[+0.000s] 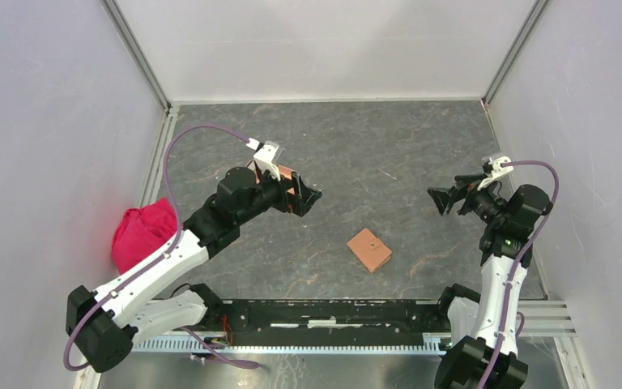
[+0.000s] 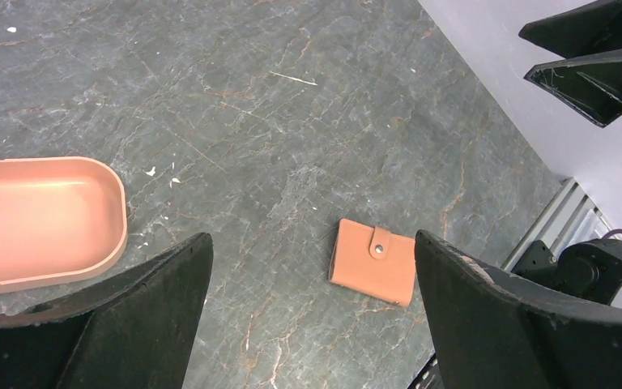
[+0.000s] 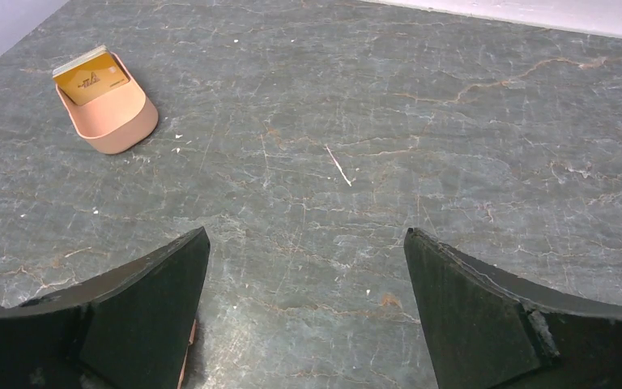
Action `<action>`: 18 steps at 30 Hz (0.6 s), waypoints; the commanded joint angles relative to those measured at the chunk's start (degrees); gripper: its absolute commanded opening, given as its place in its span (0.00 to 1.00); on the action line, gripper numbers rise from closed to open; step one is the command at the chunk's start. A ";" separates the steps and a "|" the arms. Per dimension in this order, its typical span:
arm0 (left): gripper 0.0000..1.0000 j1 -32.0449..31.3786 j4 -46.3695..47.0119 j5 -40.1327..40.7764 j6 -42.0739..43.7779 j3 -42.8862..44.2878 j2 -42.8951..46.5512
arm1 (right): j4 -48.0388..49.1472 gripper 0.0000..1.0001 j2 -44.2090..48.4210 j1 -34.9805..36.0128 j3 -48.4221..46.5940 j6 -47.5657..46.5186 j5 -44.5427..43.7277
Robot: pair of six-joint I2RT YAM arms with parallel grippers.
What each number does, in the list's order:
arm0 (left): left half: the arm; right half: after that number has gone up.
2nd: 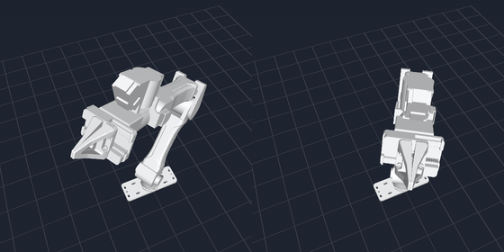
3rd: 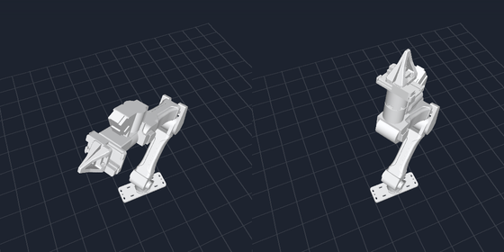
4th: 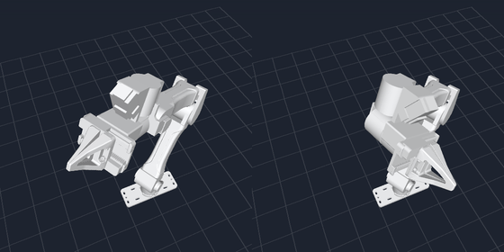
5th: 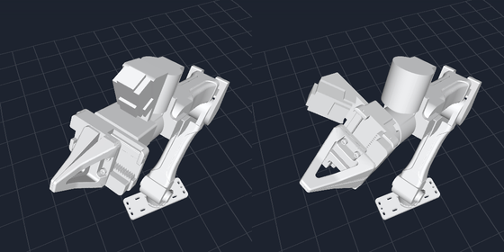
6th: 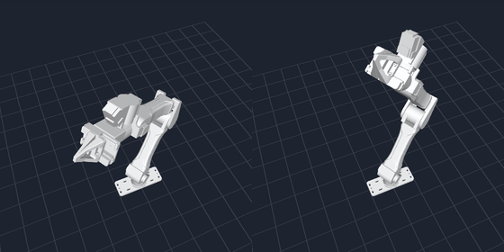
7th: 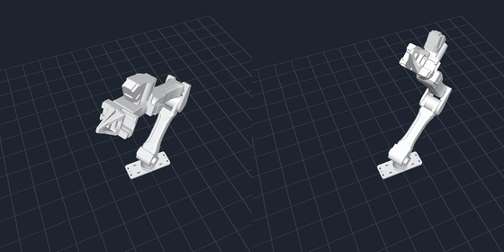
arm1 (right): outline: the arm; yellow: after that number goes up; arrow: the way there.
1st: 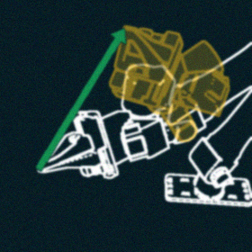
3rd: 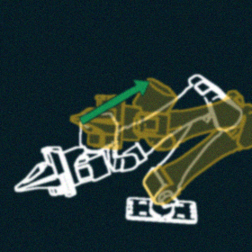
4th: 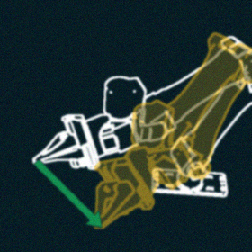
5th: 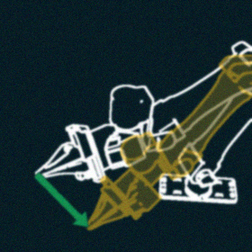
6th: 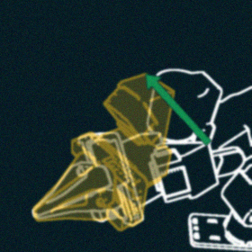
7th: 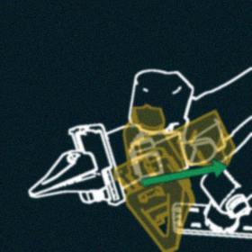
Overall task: Put the credit cards into the card holder
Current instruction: Open the card holder at the center of the board.
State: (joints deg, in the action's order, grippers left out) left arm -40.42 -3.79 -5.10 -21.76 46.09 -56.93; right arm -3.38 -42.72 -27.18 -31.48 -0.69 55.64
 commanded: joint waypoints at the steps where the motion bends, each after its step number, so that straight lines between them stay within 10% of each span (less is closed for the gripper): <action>1: 1.00 0.17 6.16 -2.22 -0.06 -1.77 2.17 | 2.43 0.98 0.80 -0.25 -0.92 0.35 0.44; 13: 1.00 0.18 12.89 -8.19 -6.10 -6.80 1.38 | 2.91 0.98 0.55 -0.28 0.69 -4.02 7.08; 18: 1.00 -9.31 17.62 -3.45 -7.14 -9.89 -1.83 | -13.72 0.98 -1.99 6.95 -0.51 -33.03 16.91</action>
State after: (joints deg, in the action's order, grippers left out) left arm -42.06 7.64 -10.92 -26.81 37.93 -56.64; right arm -4.29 -42.98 -26.09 -30.37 -10.15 65.56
